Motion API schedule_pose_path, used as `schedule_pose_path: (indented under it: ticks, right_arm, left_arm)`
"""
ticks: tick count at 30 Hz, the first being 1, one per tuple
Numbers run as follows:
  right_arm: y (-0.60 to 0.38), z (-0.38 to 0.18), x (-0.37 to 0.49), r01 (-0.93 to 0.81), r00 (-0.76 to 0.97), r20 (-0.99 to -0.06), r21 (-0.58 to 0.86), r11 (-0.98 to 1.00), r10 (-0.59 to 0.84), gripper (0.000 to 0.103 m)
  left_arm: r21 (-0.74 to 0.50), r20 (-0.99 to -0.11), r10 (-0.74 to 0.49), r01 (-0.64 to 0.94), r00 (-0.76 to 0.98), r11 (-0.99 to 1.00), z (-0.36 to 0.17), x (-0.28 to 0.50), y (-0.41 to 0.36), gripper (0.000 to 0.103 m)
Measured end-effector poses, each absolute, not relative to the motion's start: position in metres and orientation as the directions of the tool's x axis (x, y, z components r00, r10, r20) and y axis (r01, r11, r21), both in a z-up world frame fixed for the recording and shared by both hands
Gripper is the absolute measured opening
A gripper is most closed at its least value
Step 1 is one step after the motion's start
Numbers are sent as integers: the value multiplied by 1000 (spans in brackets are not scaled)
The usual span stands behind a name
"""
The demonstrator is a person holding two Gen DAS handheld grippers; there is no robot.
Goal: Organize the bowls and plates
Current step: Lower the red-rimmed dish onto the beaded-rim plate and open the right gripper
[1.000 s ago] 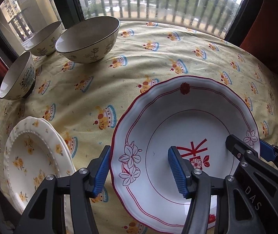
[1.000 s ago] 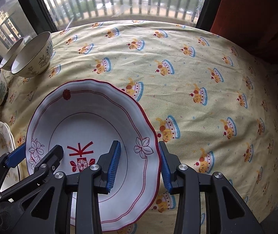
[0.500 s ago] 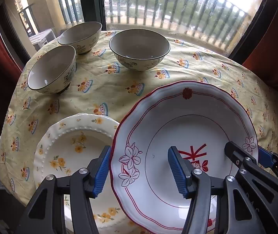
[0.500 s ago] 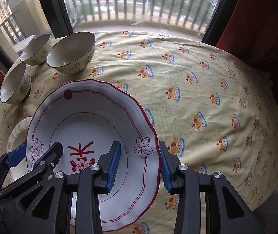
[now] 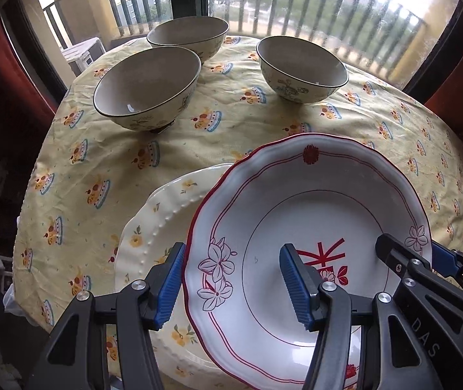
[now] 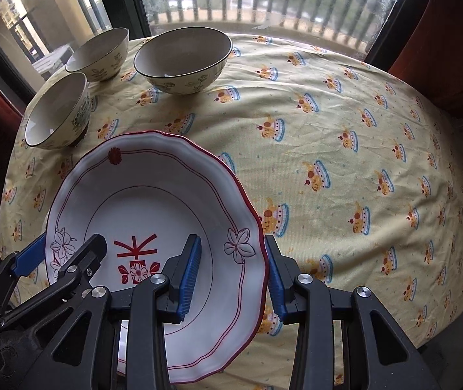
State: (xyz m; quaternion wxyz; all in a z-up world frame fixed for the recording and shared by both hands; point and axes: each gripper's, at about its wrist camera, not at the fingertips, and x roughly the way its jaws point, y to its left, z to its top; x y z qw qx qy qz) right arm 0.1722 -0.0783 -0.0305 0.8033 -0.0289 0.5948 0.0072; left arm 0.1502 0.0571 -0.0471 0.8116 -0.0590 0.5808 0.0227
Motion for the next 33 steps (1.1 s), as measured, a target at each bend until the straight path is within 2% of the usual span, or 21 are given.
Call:
schedule_pose_path:
  ticks: [15,31,33]
  right_arm:
    - [-42,-64,163,-60,217,-975,-62,996,-48,43]
    - [-55,-55,164,-40,254,-967,-44,998,-33,43]
    - [-57,-50,164,-47,272,-962,-44,998,-30,38]
  left_arm:
    - [-56,-963,-30,-89,267,994,-74,136,81,59]
    - [-40,-955,-15,-80,295,996,-74,134,78,59]
    - [-37,-956,-11,-82,294,996,-74,134,78,59]
